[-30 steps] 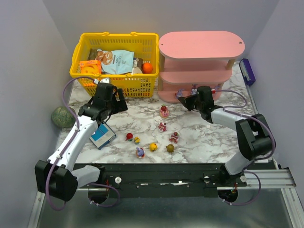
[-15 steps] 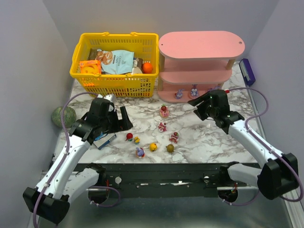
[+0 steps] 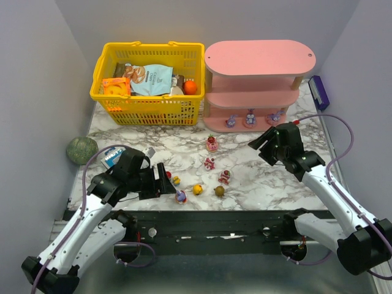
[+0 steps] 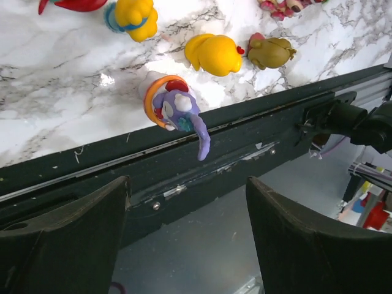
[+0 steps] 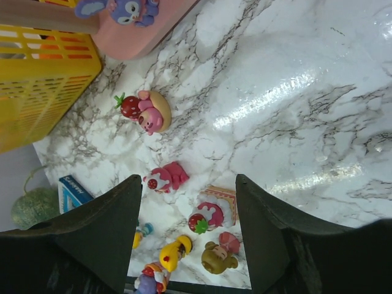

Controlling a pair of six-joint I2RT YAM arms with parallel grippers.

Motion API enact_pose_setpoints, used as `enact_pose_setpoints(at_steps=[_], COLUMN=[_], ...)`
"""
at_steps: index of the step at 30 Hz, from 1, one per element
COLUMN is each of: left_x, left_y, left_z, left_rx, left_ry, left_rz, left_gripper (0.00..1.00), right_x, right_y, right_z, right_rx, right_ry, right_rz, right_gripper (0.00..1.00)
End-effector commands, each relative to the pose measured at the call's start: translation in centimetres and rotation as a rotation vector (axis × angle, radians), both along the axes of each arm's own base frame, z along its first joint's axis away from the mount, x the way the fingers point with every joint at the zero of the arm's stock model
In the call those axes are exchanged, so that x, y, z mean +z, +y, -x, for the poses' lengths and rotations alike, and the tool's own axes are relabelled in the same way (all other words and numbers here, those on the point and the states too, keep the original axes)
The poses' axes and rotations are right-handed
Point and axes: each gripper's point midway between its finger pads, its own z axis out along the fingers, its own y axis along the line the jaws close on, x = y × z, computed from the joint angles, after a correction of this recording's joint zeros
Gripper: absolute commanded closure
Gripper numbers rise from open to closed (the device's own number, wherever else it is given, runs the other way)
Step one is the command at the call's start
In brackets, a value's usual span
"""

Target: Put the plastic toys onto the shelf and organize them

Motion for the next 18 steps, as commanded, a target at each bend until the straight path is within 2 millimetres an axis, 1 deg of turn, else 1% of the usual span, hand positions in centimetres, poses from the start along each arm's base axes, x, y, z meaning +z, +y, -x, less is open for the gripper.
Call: enact_pose_setpoints(at_steps=[1, 4, 7, 8, 10, 12, 14, 18], left_x=[0.4, 0.3, -0.1, -0.3, -0.7, -1.1, -1.3, -2.0], left_y=[-2.2, -2.6, -3.0, -3.0, -3.1, -3.1, -3.2, -3.5], left_z=[-0.7, -1.3, -1.8, -1.9, -1.8, -1.7, -1.7, -1.5], left_rx=[0.053, 0.09, 0.127, 0.143, 0.144, 0.15, 0.151, 0.155], left_ry=[0.098, 0.129, 0.164, 0.178, 0.195, 0.205, 0.215, 0.235], left_rz=[0.09, 0.089, 0.101, 0.098, 0.086, 0.078, 0.078, 0.073], left_gripper=[0.19, 0.2, 0.25, 0.31, 0.35, 0.41, 0.43, 0.43], right_x=[-0.9, -1.5, -2.2, -2.6, -2.8, -2.9, -2.7, -2.1], right_y=[0.0, 0.3, 0.4, 0.3, 0.2, 0.2, 0.0, -0.2], right_z=[1.3, 1.6, 2.1, 2.3, 2.5, 2.8, 2.8, 2.9], right_rx=[0.056, 0.068, 0.075, 0.074, 0.067, 0.064, 0.057, 0.054], right_ry=[0.054, 0.073, 0.094, 0.101, 0.104, 0.099, 0.087, 0.063], right_rz=[0.04, 0.026, 0.017, 0.018, 0.015, 0.01, 0.011, 0.011], right_gripper=[0.3, 0.3, 0.3, 0.31, 0.32, 0.32, 0.32, 0.32])
